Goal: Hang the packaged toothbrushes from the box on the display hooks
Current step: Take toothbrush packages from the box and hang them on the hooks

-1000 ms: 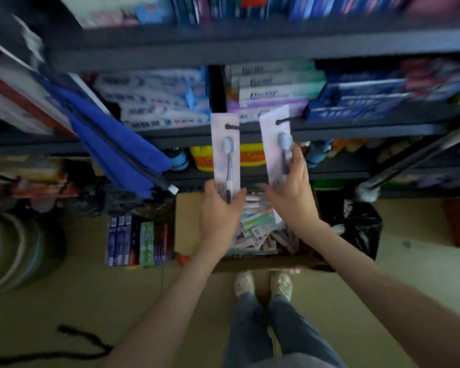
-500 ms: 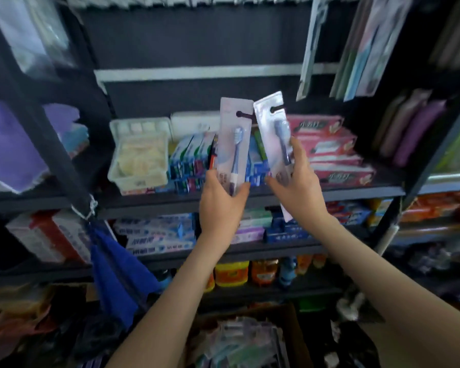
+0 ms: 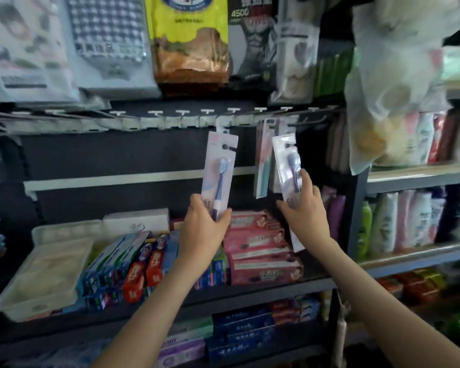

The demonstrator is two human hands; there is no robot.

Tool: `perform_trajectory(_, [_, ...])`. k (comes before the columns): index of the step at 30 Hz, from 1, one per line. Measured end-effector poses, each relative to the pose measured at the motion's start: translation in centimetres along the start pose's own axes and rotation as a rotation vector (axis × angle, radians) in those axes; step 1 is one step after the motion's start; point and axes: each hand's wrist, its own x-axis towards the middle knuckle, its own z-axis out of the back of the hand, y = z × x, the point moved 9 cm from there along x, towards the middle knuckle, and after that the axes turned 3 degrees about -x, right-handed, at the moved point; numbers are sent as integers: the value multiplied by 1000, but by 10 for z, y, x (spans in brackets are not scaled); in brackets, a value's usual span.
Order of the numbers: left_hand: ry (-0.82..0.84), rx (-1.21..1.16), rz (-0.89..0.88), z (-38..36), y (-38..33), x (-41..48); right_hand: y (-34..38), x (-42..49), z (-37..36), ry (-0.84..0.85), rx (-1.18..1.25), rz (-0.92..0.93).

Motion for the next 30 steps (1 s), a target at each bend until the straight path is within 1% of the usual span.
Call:
perform_trajectory(4, [-8,22,-13,-33,-28,23,-34,50,4,-13,-75,-24])
perform_trajectory(9, [9,40,-28,-74,-49,47,-50,109,-7,34,-176,-14])
perform_trajectory(13, [-2,52,-25,-94,-56,57,-57,141,-13,38,-258,-1])
perform_trajectory(18, [-32,62,-24,-103,-55,64,-75,151,-21,53,-315,10])
perform_trajectory(23, [-46,72,-27,-108,-51,68,-79,156,-19,5,-322,-19])
perform_trajectory(26, [-49,65,-39,-111,-53,71,-78,166,-22,53,-292,-57])
perform_trajectory(30, [-54,59,-21,-115,-54,74,-80,176,-29,112,-313,-100])
